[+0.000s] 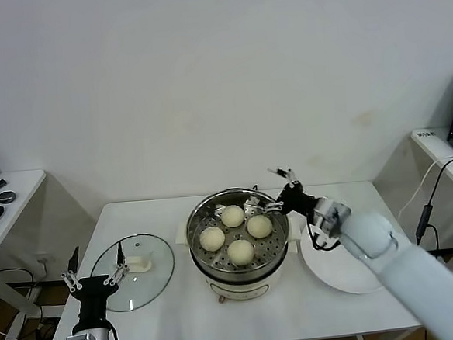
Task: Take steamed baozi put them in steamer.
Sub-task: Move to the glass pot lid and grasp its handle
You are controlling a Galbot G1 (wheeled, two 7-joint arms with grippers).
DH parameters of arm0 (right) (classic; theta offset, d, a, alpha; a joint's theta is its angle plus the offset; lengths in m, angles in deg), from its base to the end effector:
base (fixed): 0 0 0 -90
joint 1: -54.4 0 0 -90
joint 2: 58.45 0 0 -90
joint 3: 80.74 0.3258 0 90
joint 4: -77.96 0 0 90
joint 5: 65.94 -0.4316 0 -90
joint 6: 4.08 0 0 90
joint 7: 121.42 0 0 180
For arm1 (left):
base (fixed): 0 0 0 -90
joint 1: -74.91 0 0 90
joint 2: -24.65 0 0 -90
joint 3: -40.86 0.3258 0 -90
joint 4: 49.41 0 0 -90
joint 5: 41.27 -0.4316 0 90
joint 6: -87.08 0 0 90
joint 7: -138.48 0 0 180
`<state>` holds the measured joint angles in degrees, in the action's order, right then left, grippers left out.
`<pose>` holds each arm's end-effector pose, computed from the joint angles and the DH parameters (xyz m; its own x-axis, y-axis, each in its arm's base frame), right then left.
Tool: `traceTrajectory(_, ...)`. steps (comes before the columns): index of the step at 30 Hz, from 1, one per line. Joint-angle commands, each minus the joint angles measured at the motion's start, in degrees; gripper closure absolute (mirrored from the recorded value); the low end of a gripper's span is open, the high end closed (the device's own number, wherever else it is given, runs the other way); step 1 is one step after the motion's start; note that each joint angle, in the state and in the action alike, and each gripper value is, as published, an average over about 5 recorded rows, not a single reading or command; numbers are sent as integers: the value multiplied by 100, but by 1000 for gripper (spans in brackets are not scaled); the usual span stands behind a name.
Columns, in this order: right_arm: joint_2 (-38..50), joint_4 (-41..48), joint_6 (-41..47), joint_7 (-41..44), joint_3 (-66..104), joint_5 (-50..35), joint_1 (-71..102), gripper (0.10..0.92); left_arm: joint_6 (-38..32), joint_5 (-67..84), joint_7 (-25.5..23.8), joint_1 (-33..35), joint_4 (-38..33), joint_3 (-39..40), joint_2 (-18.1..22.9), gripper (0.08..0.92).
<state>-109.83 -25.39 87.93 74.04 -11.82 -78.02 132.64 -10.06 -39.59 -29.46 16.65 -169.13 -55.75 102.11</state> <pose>0.4388 -0.0231 -0.1854 -0.7925 -0.6097 0.0128 -0.5378 0.6888 -0.4862 0.2642 0.0664 -0.2807 -0.9757 -0.1680 -0.1406 -0.1932 0.9625 0.1903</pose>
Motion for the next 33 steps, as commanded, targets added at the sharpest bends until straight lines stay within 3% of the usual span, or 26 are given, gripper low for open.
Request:
traceTrajectory(1,-2275,-543,-1987,135,3992,1135,3527,203,-11,-1217,159,-11,219,152,-20,177)
traceTrajectory(7,-3042,-868,-1786,64,4857,459,4357,203,12,-3227,533,-122,956,-51,-229,177)
traceTrajectory(13,-3164,-1281,-1205,-138,5632,-209,4930,203,84,-5579,367,-101,1899,-278,-1191,177)
traceTrajectory(18,-3304,-1390,-1073,-218,5888,-279,5027,203,47,-6719,69,-400,2479,-4,-1688,177)
traceTrajectory(33,-3516,-1418,-1081,-221,5698,-151,5143,203,-50,-7376,-145,-1979,3797,746,-1934,177)
